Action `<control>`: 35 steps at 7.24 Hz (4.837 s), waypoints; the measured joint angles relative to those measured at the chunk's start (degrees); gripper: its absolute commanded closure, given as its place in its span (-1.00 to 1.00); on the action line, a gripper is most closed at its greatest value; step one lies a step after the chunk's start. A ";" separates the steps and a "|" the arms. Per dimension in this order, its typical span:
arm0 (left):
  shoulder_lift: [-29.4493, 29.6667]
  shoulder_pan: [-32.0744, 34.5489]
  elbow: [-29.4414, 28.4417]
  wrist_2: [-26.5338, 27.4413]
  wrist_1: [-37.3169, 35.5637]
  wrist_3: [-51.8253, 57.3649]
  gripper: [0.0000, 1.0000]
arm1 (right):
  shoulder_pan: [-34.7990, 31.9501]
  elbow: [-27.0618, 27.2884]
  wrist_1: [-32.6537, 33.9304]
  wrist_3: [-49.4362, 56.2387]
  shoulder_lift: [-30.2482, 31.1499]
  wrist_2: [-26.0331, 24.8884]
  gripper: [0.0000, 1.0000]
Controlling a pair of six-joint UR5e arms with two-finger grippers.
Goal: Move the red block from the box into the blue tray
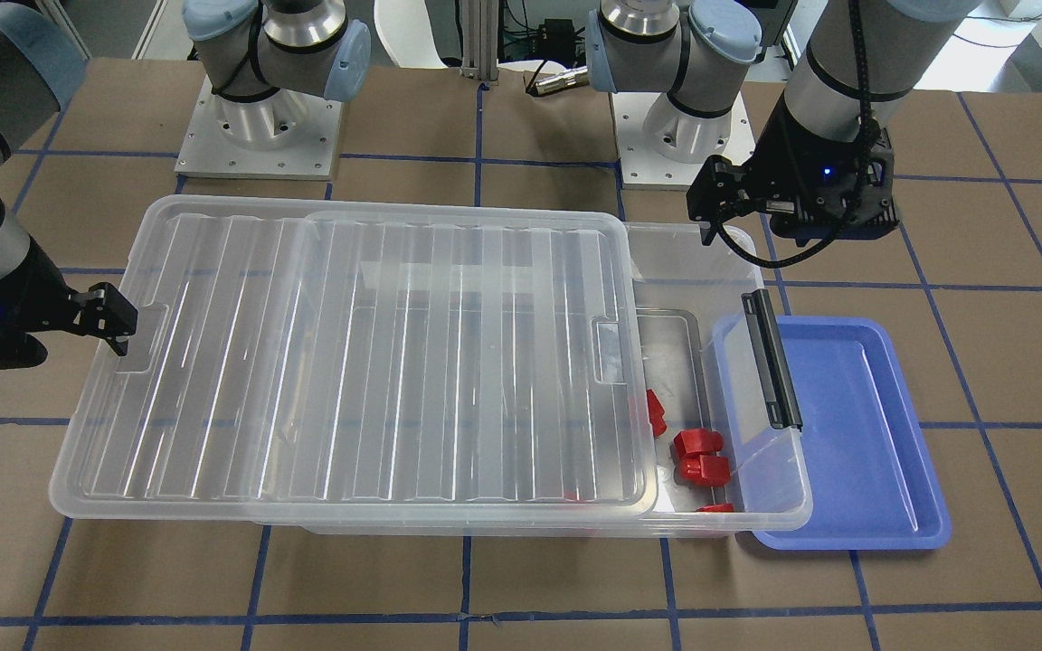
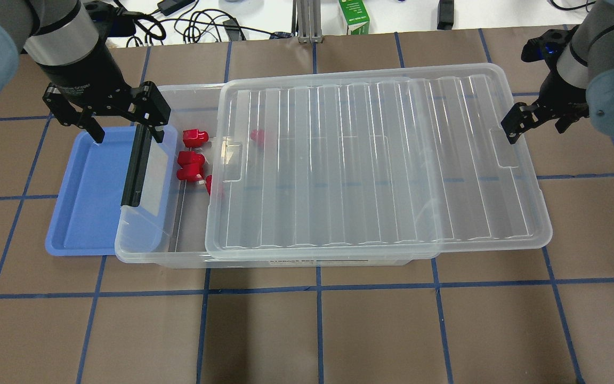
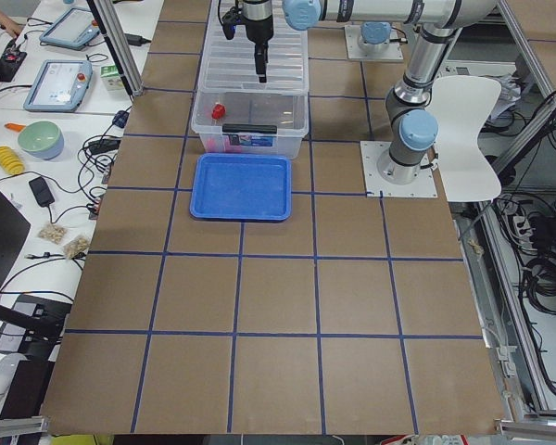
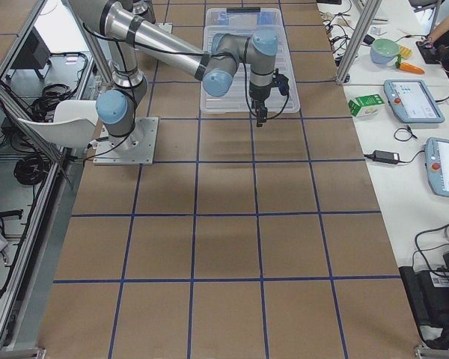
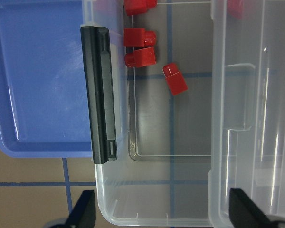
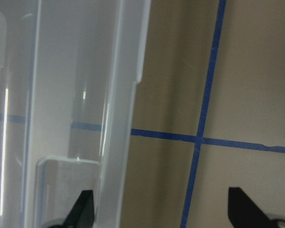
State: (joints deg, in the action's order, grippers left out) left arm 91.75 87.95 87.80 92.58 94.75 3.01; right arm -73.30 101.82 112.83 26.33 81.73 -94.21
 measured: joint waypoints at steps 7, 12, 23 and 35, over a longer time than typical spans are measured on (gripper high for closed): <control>3.24 -0.09 1.24 0.24 -6.88 -0.82 -1.00 | 8.09 0.05 -0.21 11.56 0.72 0.43 -1.00; 7.82 0.03 9.86 -0.16 -18.11 -5.57 -1.00 | 8.22 -3.06 -3.76 11.25 2.17 1.27 -0.97; 19.80 0.47 17.33 -4.62 -29.76 -8.07 -1.00 | -12.14 -17.31 -23.68 -25.30 6.09 2.53 -1.00; 20.66 0.81 8.30 -4.71 -27.13 -11.19 1.00 | -15.47 -18.64 -21.08 -28.79 3.97 3.09 -1.00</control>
State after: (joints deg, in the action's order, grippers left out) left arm 112.40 88.76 96.10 87.87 67.62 -8.18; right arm -88.77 83.18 91.76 -2.46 85.71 -91.12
